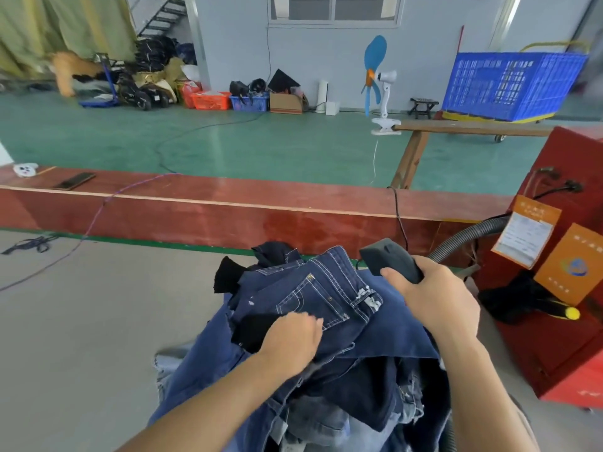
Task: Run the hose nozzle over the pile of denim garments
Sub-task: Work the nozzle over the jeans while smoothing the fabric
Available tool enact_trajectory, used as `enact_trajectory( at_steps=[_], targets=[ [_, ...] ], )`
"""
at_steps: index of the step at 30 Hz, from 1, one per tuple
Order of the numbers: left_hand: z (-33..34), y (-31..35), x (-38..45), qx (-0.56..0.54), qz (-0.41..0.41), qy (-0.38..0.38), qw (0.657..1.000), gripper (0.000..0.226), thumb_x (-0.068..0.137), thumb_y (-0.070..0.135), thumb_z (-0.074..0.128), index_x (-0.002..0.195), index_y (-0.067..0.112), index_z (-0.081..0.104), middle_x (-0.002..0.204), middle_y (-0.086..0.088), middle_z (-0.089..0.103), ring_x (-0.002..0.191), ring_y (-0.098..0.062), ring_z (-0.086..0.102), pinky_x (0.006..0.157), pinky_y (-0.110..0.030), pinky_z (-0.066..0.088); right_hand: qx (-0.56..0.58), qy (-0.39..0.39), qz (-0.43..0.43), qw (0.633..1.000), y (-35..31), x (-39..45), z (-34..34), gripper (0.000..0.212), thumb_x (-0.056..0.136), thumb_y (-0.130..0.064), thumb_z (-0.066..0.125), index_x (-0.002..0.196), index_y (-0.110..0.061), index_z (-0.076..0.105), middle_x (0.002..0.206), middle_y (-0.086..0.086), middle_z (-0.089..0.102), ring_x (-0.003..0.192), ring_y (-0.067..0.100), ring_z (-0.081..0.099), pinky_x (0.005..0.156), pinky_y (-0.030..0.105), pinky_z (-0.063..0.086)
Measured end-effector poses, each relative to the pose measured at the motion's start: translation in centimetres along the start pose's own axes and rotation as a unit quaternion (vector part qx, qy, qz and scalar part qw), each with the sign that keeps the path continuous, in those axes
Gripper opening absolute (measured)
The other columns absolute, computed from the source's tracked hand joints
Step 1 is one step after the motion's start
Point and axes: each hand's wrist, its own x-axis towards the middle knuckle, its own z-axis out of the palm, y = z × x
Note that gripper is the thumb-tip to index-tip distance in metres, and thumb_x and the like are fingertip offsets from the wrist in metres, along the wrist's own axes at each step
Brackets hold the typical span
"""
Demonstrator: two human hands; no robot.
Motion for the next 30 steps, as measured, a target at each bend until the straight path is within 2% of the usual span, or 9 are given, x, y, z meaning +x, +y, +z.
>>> enact_trajectory(
  at_steps=[3,8,11,13,15,18,22,25,30],
  targets=[
    [-0.9,2.1,1.1,-0.023,-0.008,-0.013,1.000,0.043,0.106,0.028,0.027,0.113,0.002,0.060,0.116,-0.019,0.062,0.110,-0.036,0.057,0.090,-0.041,0.042,0.001,0.006,-0.007,1.000,-0.3,-0.1,0.2,0.031,0.082,-0.061,0.056,0.095,-0.034,0.061,0.070,-0.015,0.061,0.067,0.014,0.056,0.058,0.029,0.036],
    [0.7,4.6,-1.1,0.046,0.022,-0.217,0.975,0.070,0.099,0.044,0.044,0.154,0.015,0.013,0.159,-0.023,-0.002,0.140,-0.057,0.000,0.116,-0.057,0.008,-0.024,-0.010,-0.029,0.999,-1.3,-0.5,0.9,0.030,0.082,-0.062,0.057,0.090,-0.034,0.060,0.068,-0.016,0.059,0.065,0.013,0.055,0.055,0.028,0.037],
    [-0.3,2.5,-1.6,-0.122,0.002,0.002,0.992,0.028,0.099,0.030,0.044,0.116,0.014,0.058,0.125,-0.016,0.057,0.116,-0.040,0.052,0.099,-0.043,0.042,-0.025,-0.039,-0.058,0.997,-2.0,-0.8,1.4,0.028,0.082,-0.062,0.058,0.088,-0.035,0.059,0.068,-0.015,0.059,0.064,0.011,0.054,0.055,0.027,0.035],
    [-1.1,-0.6,-1.1,-0.223,-0.117,0.162,0.954,0.024,0.098,0.017,0.040,0.087,0.010,0.061,0.090,-0.013,0.065,0.086,-0.032,0.062,0.080,-0.042,0.049,-0.026,-0.056,-0.072,0.995,-2.5,-1.1,1.8,0.028,0.081,-0.063,0.057,0.091,-0.037,0.060,0.074,-0.015,0.061,0.069,0.014,0.056,0.059,0.029,0.037],
    [-0.6,-4.0,-0.8,-0.249,-0.230,0.211,0.917,0.026,0.099,0.011,0.040,0.093,0.004,0.064,0.092,-0.011,0.067,0.087,-0.028,0.062,0.078,-0.037,0.049,-0.029,-0.071,-0.084,0.994,-2.9,-1.4,2.1,0.029,0.081,-0.063,0.057,0.094,-0.038,0.061,0.078,-0.014,0.063,0.074,0.017,0.059,0.064,0.031,0.040],
    [2.1,-6.1,-1.4,-0.259,-0.271,0.070,0.924,0.036,0.103,0.025,0.039,0.120,0.001,0.059,0.121,-0.017,0.061,0.115,-0.031,0.056,0.094,-0.039,0.046,-0.038,-0.087,-0.093,0.991,-3.2,-1.6,2.6,0.031,0.081,-0.064,0.057,0.096,-0.037,0.062,0.081,-0.012,0.064,0.078,0.018,0.060,0.066,0.032,0.043],
    [4.7,-3.0,-2.2,-0.237,-0.231,-0.191,0.924,0.088,0.093,0.069,0.020,0.155,0.009,0.000,0.161,-0.018,-0.002,0.147,-0.038,0.006,0.118,-0.052,0.011,-0.047,-0.101,-0.098,0.989,-3.4,-1.4,2.8,0.029,0.081,-0.062,0.058,0.092,-0.036,0.062,0.074,-0.012,0.063,0.072,0.018,0.061,0.067,0.033,0.047],
    [4.6,-1.5,-2.0,-0.123,-0.197,-0.177,0.956,0.103,0.085,0.080,0.015,0.152,0.007,-0.011,0.158,-0.015,-0.023,0.145,-0.036,-0.020,0.114,-0.059,-0.008,-0.044,-0.112,-0.099,0.988,-3.5,-1.4,2.9,0.027,0.081,-0.060,0.060,0.088,-0.034,0.063,0.060,-0.009,0.060,0.063,0.016,0.062,0.066,0.032,0.050],
    [4.5,-0.2,-1.9,-0.107,-0.163,-0.133,0.972,0.131,0.074,0.083,0.046,0.146,-0.008,-0.015,0.155,-0.027,-0.021,0.145,-0.039,-0.018,0.116,-0.055,-0.006,-0.046,-0.120,-0.107,0.986,-3.8,-1.4,3.2,0.027,0.079,-0.060,0.061,0.086,-0.033,0.064,0.063,-0.009,0.063,0.063,0.017,0.063,0.071,0.036,0.053]
  ],
)
